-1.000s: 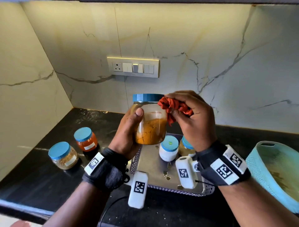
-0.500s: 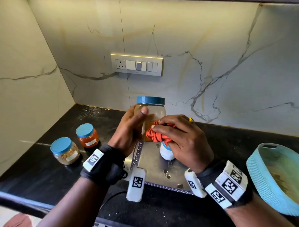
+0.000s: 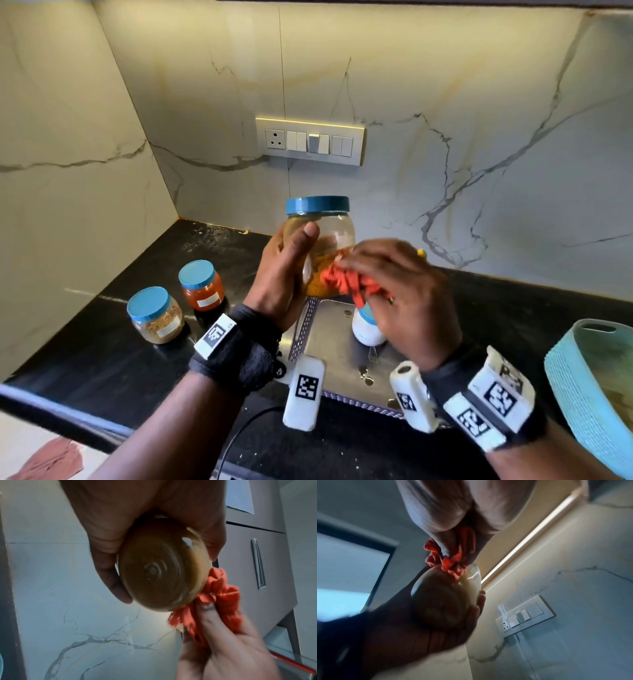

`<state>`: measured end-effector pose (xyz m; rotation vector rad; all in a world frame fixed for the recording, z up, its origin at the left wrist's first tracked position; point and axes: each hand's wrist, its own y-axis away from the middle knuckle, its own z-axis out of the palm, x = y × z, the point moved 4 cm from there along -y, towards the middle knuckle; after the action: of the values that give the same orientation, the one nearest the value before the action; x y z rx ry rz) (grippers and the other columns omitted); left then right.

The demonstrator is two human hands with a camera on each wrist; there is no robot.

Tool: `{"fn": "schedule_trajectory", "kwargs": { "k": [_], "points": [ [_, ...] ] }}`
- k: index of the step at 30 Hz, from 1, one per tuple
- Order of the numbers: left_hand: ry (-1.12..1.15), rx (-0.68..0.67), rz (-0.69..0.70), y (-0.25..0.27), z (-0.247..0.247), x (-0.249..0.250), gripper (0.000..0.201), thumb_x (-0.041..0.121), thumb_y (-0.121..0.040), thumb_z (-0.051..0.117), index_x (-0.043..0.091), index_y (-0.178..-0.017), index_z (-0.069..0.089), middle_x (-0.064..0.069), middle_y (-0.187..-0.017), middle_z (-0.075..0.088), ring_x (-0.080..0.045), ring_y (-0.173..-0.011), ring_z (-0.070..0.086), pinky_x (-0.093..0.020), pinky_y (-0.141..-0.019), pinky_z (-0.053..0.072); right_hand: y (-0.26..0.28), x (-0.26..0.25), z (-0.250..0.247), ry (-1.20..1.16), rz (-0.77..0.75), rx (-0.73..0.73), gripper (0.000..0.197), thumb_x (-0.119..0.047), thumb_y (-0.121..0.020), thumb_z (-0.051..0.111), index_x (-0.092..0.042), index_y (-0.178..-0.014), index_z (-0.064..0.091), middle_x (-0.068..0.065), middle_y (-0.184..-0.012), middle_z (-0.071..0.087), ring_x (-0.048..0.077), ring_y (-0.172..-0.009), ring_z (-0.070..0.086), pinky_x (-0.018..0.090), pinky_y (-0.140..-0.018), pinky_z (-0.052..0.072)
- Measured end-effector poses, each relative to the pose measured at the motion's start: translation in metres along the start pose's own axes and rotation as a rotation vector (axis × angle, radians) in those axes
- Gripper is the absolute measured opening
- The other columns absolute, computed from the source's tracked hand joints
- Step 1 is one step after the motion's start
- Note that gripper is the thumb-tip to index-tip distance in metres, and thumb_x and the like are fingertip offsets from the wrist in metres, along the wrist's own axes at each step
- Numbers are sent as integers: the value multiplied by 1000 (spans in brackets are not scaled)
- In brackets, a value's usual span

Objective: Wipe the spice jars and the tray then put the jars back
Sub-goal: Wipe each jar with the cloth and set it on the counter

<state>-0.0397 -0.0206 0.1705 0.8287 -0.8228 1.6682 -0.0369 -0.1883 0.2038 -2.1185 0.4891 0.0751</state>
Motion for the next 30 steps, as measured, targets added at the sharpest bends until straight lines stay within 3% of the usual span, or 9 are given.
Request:
{"fn": "schedule_trajectory", "kwargs": {
  "k": [3,5,7,10,13,17,20,25,30],
  "points": [
    [-47,-49,23,0,5,-3,100,53,-71,89,-2,-143,48,-39,-136,54,-56,-126,54,-79,-102,39,-28,27,-6,-127,159,140,35,7,-80,72,-7,-112,74,6,-109,70,20,-105,66,34,-94,54],
    [-61,-58,34,1,7,-4,102,56,-66,90,-2,-140,50,-37,-133,57,-50,-121,58,-77,-104,39,-35,35,-7,-187,224,189,33,4,-82,72,-7,-113,72,5,-110,70,18,-107,66,36,-94,54],
    [-45,-56,38,1,4,-4,100,54,-66,91,-1,-139,51,-39,-133,56,-55,-122,57,-75,-102,43,-26,30,-5,-200,210,172,35,7,-81,71,-6,-113,72,5,-111,70,17,-108,65,31,-96,52],
    [38,-17,-24,2,-5,3,85,57,-61,91,14,-129,65,-24,-117,68,-39,-103,70,-54,-86,60,1,5,1,-163,123,68,41,11,-75,71,-8,-111,75,4,-111,69,17,-108,65,27,-97,50],
    [63,-71,-57,6,-9,7,80,60,-64,87,17,-129,66,-20,-115,70,-34,-101,71,-46,-87,60,14,-7,8,-115,49,13,44,13,-73,73,-9,-111,76,5,-112,69,19,-109,65,27,-99,50],
    [-23,-46,-61,2,-15,10,76,48,-78,80,7,-139,58,-32,-124,60,-42,-110,61,-54,-96,51,10,-4,7,-78,29,33,44,10,-75,66,-10,-113,76,6,-113,68,20,-109,64,28,-99,50],
    [-108,-15,-114,2,-22,5,66,40,-90,61,5,-145,49,-32,-136,57,-43,-115,59,-64,-99,41,5,-3,9,-19,-10,-1,41,7,-77,60,-9,-111,77,11,-113,65,24,-109,62,27,-102,47],
    [-187,33,-71,6,-10,-3,106,55,-61,94,1,-140,48,-34,-133,59,-53,-123,59,-71,-101,47,-6,3,10,4,-12,-21,39,2,-79,59,-10,-112,76,12,-109,65,23,-105,60,25,-100,47],
    [-143,46,-64,4,-11,-9,78,38,-77,78,1,-139,50,-32,-132,61,-45,-121,63,-69,-100,49,-26,23,3,-61,133,56,32,-5,-82,67,-10,-113,75,7,-110,68,18,-105,64,27,-96,52]
  ]
}}
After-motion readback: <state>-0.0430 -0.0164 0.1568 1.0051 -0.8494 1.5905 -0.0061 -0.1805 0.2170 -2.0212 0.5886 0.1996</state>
